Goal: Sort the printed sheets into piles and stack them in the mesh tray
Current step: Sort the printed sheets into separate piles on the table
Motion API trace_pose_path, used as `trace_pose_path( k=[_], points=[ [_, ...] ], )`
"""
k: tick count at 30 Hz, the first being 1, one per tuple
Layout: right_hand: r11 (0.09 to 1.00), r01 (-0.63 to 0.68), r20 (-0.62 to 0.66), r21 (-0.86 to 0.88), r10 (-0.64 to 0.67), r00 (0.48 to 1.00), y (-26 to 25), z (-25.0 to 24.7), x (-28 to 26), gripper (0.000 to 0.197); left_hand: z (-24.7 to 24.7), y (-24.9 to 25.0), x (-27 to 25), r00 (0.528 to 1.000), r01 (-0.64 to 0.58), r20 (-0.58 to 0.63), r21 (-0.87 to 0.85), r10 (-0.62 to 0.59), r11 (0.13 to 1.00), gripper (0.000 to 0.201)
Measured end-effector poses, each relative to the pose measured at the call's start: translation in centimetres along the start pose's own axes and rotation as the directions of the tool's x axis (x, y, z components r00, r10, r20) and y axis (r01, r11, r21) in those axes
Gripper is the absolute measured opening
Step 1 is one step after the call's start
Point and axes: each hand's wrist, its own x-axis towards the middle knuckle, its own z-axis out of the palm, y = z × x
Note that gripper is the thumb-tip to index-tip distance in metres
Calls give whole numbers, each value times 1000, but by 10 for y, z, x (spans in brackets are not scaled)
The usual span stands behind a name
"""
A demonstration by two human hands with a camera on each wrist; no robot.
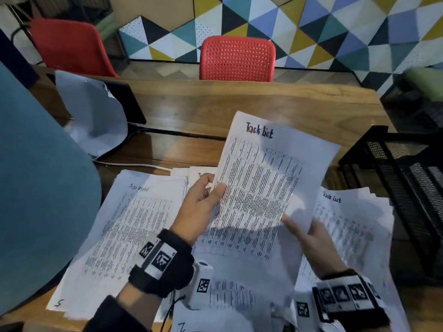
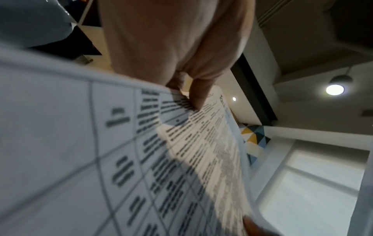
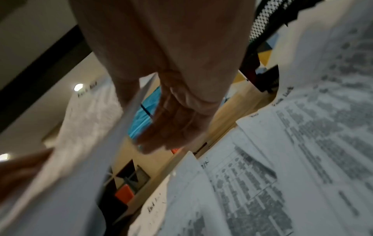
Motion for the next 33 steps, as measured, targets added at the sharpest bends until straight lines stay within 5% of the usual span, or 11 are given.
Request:
trace_pose_path(
  k=[3, 7, 12, 15, 18, 21, 25, 28, 33],
  points=[
    [998, -25, -184, -64, 13, 983, 17, -19, 5, 12, 1, -26, 4, 983, 131, -146, 121, -113, 984, 31],
    [860, -283, -425, -425, 86, 901, 53, -72, 3, 30, -13, -76, -10, 923, 380, -276, 541, -268, 750, 46],
    [566, -552, -556, -612, 189, 810, 79, -112, -3, 45, -8, -111, -27, 947, 315, -210, 760, -244, 568, 78],
    [548, -447, -571, -707, -69, 818, 74, -98, 2, 58, -2, -118, -26, 935, 303, -177, 849, -306, 434, 89],
    [653, -85, -320, -753, -250, 914, 55, -42, 2, 50, 5, -119, -27, 947, 289, -181, 836, -264, 465, 80],
    [774, -40, -39, -631, 20, 999, 56, 21, 4, 53, 4, -123, -28, 941, 335, -304, 756, -152, 562, 71],
    [871, -218, -77, -441, 206, 976, 68, 59, 8, 54, -3, -115, -28, 912, 341, -404, 644, -75, 684, 59],
    [904, -204, -143, -377, 161, 977, 64, 62, 3, 24, -13, -109, -25, 890, 407, -426, 580, -163, 706, 54],
    [972, -95, -96, -216, 76, 992, 70, 40, -1, 30, -21, -112, -22, 855, 479, -429, 436, -292, 762, 20]
  ],
)
